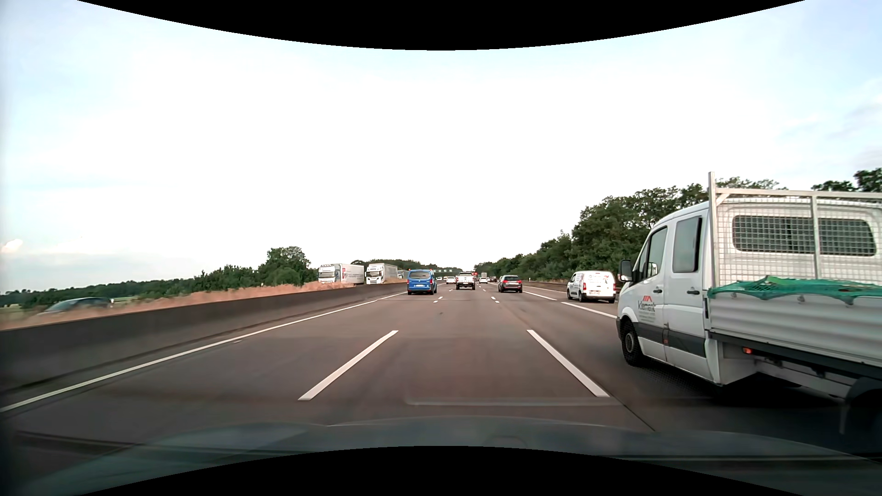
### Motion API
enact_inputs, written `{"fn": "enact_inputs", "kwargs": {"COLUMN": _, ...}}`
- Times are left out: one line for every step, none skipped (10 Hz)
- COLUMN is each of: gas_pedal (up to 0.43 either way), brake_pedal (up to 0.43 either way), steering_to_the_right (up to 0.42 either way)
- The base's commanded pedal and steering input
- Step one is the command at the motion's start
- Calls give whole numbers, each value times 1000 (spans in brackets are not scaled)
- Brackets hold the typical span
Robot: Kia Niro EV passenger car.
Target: Follow the waypoints while adhering to traffic rules and regulations
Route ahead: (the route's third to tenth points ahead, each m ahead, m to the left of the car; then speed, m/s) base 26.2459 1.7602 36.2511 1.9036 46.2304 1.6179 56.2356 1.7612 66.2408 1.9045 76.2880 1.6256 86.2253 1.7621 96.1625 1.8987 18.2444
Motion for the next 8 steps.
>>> {"fn": "enact_inputs", "kwargs": {"gas_pedal": 177, "brake_pedal": 0, "steering_to_the_right": -4}}
{"fn": "enact_inputs", "kwargs": {"gas_pedal": 177, "brake_pedal": 0, "steering_to_the_right": -3}}
{"fn": "enact_inputs", "kwargs": {"gas_pedal": 177, "brake_pedal": 0, "steering_to_the_right": -3}}
{"fn": "enact_inputs", "kwargs": {"gas_pedal": 177, "brake_pedal": 0, "steering_to_the_right": -3}}
{"fn": "enact_inputs", "kwargs": {"gas_pedal": 177, "brake_pedal": 0, "steering_to_the_right": -4}}
{"fn": "enact_inputs", "kwargs": {"gas_pedal": 177, "brake_pedal": 0, "steering_to_the_right": -4}}
{"fn": "enact_inputs", "kwargs": {"gas_pedal": 177, "brake_pedal": 0, "steering_to_the_right": -4}}
{"fn": "enact_inputs", "kwargs": {"gas_pedal": 177, "brake_pedal": 0, "steering_to_the_right": -4}}
